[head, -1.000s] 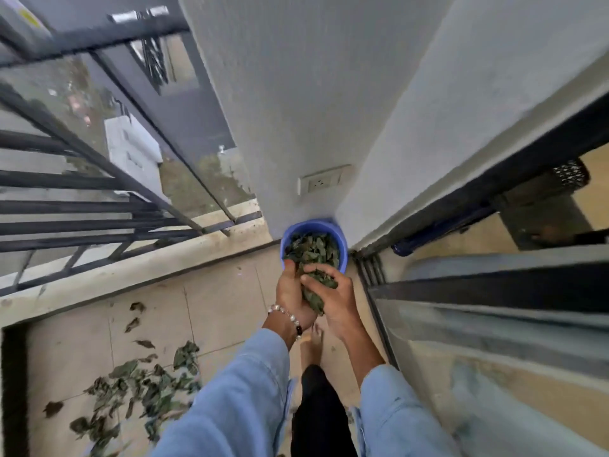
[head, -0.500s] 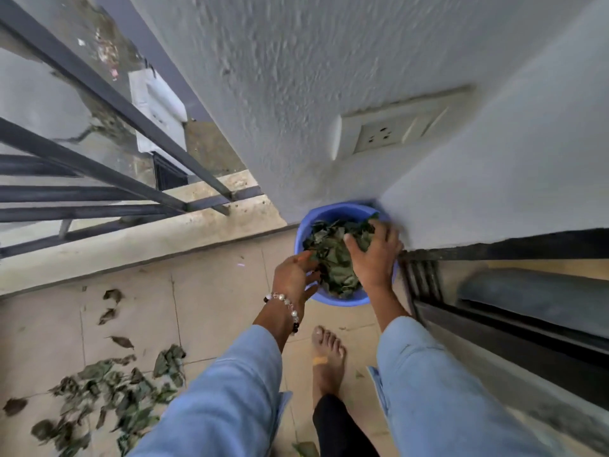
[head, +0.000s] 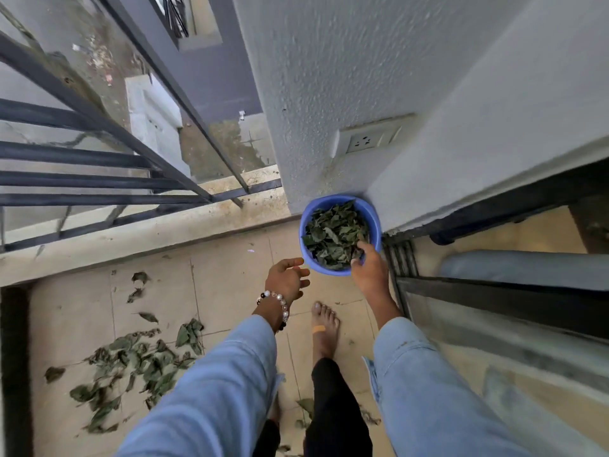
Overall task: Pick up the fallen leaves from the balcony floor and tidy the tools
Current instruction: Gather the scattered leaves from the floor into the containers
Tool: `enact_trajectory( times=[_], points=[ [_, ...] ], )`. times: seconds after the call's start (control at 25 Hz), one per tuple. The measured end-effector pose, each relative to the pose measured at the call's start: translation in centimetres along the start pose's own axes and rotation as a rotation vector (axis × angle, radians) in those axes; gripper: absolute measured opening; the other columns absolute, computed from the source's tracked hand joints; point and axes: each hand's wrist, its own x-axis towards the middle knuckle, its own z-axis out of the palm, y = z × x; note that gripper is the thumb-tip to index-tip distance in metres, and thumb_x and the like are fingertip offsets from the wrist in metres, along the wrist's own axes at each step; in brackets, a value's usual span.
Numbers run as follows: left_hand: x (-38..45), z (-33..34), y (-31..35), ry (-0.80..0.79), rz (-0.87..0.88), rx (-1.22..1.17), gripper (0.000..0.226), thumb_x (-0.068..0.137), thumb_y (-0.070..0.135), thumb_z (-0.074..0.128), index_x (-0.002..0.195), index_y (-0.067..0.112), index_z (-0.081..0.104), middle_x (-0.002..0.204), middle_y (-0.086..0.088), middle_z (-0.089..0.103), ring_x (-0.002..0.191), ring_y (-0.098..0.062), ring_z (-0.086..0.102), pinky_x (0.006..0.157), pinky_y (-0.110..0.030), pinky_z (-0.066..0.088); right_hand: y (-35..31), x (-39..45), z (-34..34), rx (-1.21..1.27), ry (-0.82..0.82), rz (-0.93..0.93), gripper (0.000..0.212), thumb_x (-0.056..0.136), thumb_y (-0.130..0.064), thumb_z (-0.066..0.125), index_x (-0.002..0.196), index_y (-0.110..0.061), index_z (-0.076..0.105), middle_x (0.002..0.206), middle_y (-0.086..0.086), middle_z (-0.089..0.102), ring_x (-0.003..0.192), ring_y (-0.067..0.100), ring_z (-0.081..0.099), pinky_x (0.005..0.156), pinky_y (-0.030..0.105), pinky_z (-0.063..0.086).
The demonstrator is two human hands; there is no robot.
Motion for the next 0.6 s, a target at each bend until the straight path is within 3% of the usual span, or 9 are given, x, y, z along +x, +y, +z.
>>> enact_trajectory(
  times=[0.16, 0.28, 0.48, 0.6],
  points=[
    [-8.2, -3.4, 0.3, -0.022, 0.077, 0.072, 0.029, 0.094, 0.000, 0.037, 0.105, 0.012, 0.061, 0.079, -0.006, 0.064, 0.060, -0.019, 0.055, 0.055, -0.024, 0.036, -1.7, -9.4, -2.4, 0.217, 0.036, 0.052, 0.029, 0.085, 0.002, 0.058, 0.113, -0.005, 0.064, 0.112, 0.020, 0.065, 0.108, 0.035, 0.061, 0.094, 0.046, 0.048],
    [-14.7, -7.1, -1.6, -0.015, 0.161, 0.187, 0.023, 0.093, 0.009, 0.044, 0.103, 0.013, 0.065, 0.080, -0.005, 0.068, 0.061, -0.019, 0.058, 0.053, -0.023, 0.039, -3.0, -18.3, -3.9, 0.312, 0.110, 0.076, 0.025, 0.082, 0.001, 0.058, 0.101, -0.011, 0.069, 0.094, 0.010, 0.069, 0.089, 0.024, 0.064, 0.087, 0.042, 0.052],
    [-22.9, -11.4, -6.2, -0.002, 0.264, 0.351, 0.017, 0.095, 0.017, 0.051, 0.101, 0.012, 0.066, 0.081, -0.009, 0.069, 0.057, -0.017, 0.058, 0.044, -0.019, 0.038, -2.9, -31.2, -4.2, 0.463, 0.100, 0.130, 0.025, 0.082, -0.005, 0.058, 0.091, -0.028, 0.066, 0.092, 0.004, 0.070, 0.086, 0.022, 0.065, 0.083, 0.043, 0.056],
    [-26.0, -12.2, -9.9, -0.035, 0.360, 0.536, 0.014, 0.094, 0.021, 0.055, 0.097, 0.015, 0.066, 0.079, -0.009, 0.071, 0.066, -0.023, 0.066, 0.053, -0.023, 0.047, -0.8, -36.8, -4.4, 0.456, 0.078, 0.156, 0.022, 0.083, -0.007, 0.060, 0.091, -0.026, 0.068, 0.087, 0.006, 0.070, 0.083, 0.026, 0.067, 0.076, 0.039, 0.056]
  ],
)
